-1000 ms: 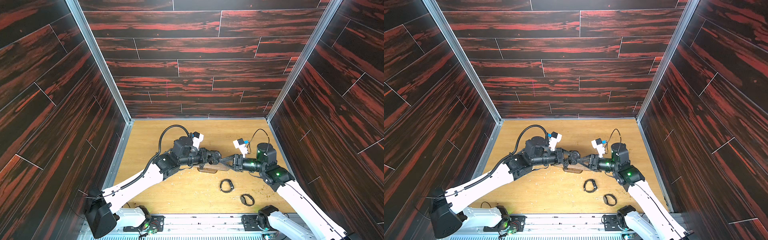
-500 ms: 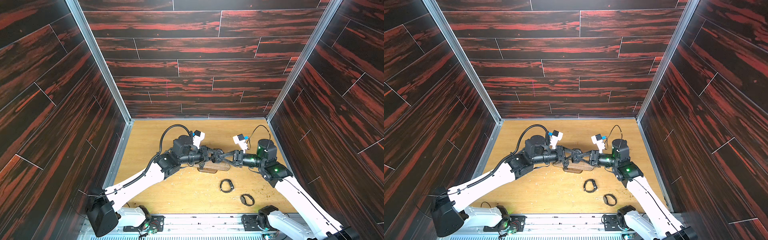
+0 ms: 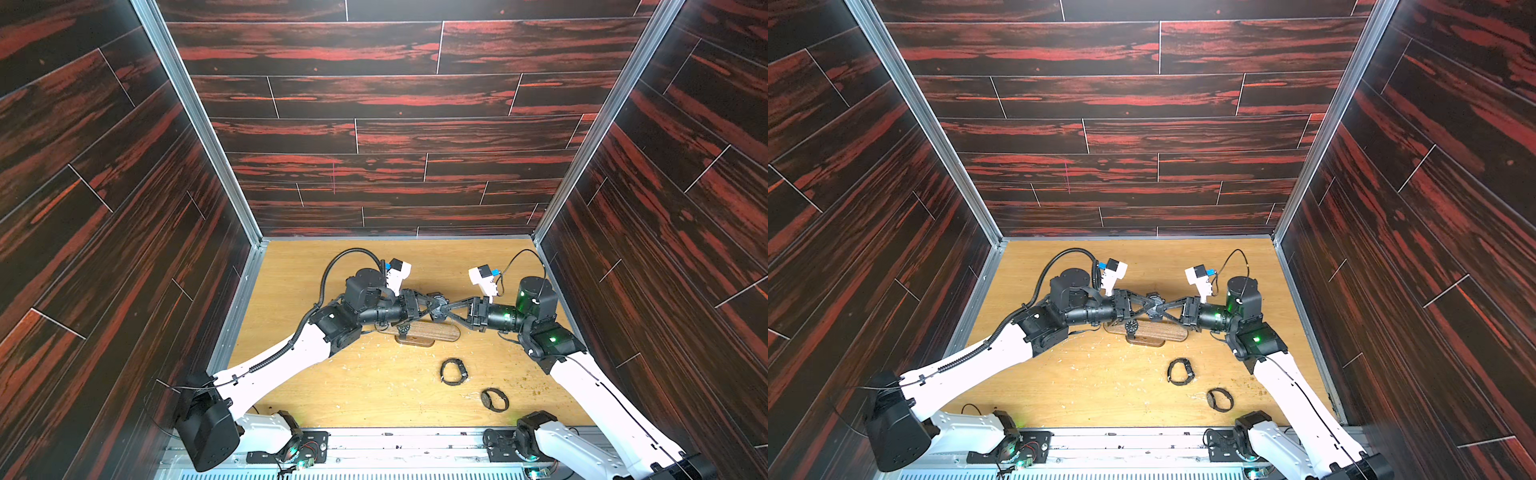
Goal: Place watch on stand
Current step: Pick up the watch at the center of the board, then place the watch on the stand.
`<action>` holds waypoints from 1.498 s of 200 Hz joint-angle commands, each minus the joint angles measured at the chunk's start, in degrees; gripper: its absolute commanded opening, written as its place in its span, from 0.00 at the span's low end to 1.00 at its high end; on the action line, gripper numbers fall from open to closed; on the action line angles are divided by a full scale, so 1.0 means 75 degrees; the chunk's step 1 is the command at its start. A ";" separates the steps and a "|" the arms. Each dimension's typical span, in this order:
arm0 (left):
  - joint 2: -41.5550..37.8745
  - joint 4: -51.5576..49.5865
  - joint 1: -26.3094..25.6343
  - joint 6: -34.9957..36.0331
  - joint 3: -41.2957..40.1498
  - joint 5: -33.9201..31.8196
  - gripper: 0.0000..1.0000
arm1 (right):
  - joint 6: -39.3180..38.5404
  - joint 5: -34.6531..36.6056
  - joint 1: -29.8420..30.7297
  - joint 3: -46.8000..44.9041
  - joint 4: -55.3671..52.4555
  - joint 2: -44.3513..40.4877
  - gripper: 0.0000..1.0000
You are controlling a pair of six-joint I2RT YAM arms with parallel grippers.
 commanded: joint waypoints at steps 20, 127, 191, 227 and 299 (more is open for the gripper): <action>0.0022 0.0208 0.0089 -0.0020 0.0024 0.0016 0.49 | -0.0089 -0.0130 -0.0087 -0.0089 0.0172 -0.0187 0.00; -0.0936 -0.1810 0.1543 0.0562 -0.0993 -0.0766 0.56 | -0.0727 0.0293 -0.2247 -0.1285 -0.1940 -0.1075 0.00; -0.1293 -0.2614 0.2551 0.0828 -0.2007 -0.0907 0.60 | -0.1159 0.0321 -0.3132 -0.1954 -0.2503 -0.0969 0.00; -0.1031 -0.2234 0.2676 0.0665 -0.2366 -0.0747 0.60 | -0.1451 0.0227 -0.3236 -0.2237 -0.2326 -0.0542 0.00; -0.0405 -0.1853 0.2806 0.0598 -0.2566 -0.0614 0.60 | -0.1524 -0.0248 -0.3301 -0.2679 -0.1283 0.0348 0.00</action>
